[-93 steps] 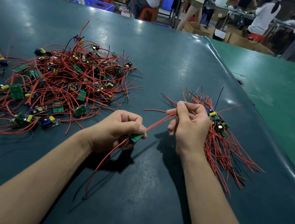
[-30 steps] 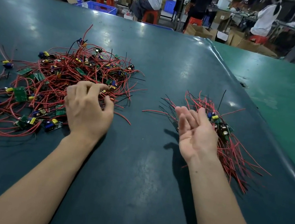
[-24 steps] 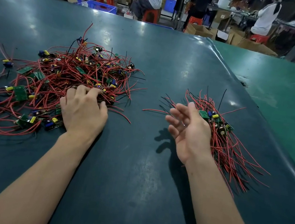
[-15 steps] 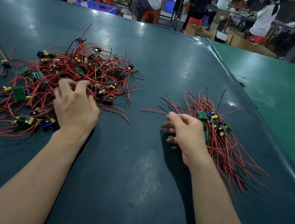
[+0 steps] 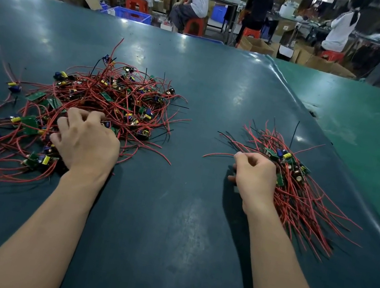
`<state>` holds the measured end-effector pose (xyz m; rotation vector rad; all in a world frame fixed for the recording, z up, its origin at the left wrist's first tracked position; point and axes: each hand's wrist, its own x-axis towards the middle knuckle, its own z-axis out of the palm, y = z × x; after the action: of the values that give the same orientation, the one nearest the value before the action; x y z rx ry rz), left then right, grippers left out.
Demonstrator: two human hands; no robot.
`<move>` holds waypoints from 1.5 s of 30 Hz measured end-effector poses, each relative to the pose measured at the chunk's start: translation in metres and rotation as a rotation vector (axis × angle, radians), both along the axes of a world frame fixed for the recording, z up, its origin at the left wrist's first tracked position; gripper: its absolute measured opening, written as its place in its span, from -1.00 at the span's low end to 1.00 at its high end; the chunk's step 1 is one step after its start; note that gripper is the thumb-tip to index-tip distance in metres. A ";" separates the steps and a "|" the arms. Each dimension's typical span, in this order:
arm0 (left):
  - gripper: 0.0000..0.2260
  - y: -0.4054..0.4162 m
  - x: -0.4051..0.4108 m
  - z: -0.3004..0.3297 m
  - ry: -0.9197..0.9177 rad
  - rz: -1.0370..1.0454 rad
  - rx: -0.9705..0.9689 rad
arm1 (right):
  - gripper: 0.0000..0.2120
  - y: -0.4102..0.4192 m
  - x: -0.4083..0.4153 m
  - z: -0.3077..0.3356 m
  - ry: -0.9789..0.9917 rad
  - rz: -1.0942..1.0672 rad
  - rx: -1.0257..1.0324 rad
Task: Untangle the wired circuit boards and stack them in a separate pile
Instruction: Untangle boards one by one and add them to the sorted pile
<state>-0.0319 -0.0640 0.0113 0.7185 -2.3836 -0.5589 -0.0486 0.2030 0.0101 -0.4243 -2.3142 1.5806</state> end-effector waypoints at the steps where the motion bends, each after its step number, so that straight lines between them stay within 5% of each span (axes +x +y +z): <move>1: -0.75 -0.001 0.000 0.000 -0.002 0.003 -0.003 | -0.80 -0.001 -0.001 0.000 0.004 -0.002 0.014; 8: -0.85 -0.001 -0.001 0.001 0.034 0.033 -0.007 | -0.80 -0.010 0.012 0.005 0.141 0.060 0.353; 14: -0.80 0.001 0.002 0.004 0.254 0.053 -0.066 | -0.82 -0.027 0.019 0.003 0.231 0.239 0.375; 27: -0.72 0.002 0.000 0.003 -0.220 -0.010 -0.014 | -0.80 -0.027 0.018 0.001 0.158 0.278 0.300; 40: -0.78 0.008 0.007 0.004 0.118 -0.042 -0.110 | -0.81 -0.025 0.016 0.000 0.144 0.277 0.282; 45: -0.74 0.003 0.010 0.007 0.379 0.001 -0.146 | -0.81 -0.025 0.017 0.000 0.132 0.278 0.254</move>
<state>-0.0221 -0.0613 0.0186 0.4984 -2.0457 -0.4682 -0.0319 0.1776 0.0098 0.0623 -2.5084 1.3515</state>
